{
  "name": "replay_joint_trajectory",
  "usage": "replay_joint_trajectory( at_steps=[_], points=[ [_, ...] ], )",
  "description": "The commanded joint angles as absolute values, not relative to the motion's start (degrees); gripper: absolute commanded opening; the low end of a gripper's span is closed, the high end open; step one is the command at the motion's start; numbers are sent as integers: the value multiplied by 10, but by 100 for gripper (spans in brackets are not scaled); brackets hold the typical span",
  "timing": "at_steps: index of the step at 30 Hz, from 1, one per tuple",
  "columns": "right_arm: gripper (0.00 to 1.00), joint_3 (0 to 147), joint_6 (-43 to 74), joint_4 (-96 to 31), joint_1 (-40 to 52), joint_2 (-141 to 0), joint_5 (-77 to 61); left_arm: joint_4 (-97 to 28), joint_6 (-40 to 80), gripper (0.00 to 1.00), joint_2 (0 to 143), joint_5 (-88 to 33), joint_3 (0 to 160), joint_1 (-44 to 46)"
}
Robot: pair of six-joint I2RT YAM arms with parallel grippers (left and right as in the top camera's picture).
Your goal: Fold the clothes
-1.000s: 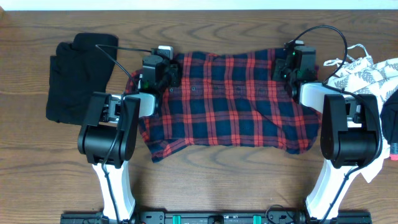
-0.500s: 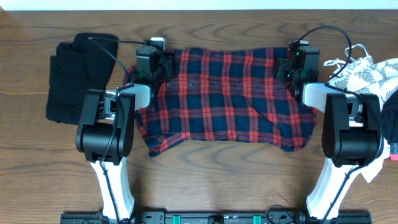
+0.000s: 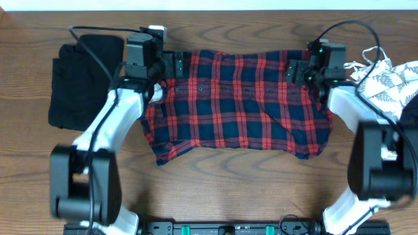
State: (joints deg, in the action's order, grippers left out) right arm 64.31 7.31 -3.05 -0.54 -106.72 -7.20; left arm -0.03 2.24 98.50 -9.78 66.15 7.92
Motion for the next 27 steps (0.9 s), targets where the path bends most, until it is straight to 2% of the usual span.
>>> replay_joint_trajectory(
  at_steps=[1,8,13,27],
  points=[
    [99,644,66,-85,-8,-993,-111,-67,7,98,935,-92,664,76],
    [99,644,66,-235,-10,-912,-114,-282,11,98,861,-100,664,76],
    [99,644,83,-331,-7,-900,-114,-381,11,98,846,-100,664,76],
    [99,644,87,-538,9,-901,-114,-521,38,98,846,-100,662,76]
  ],
)
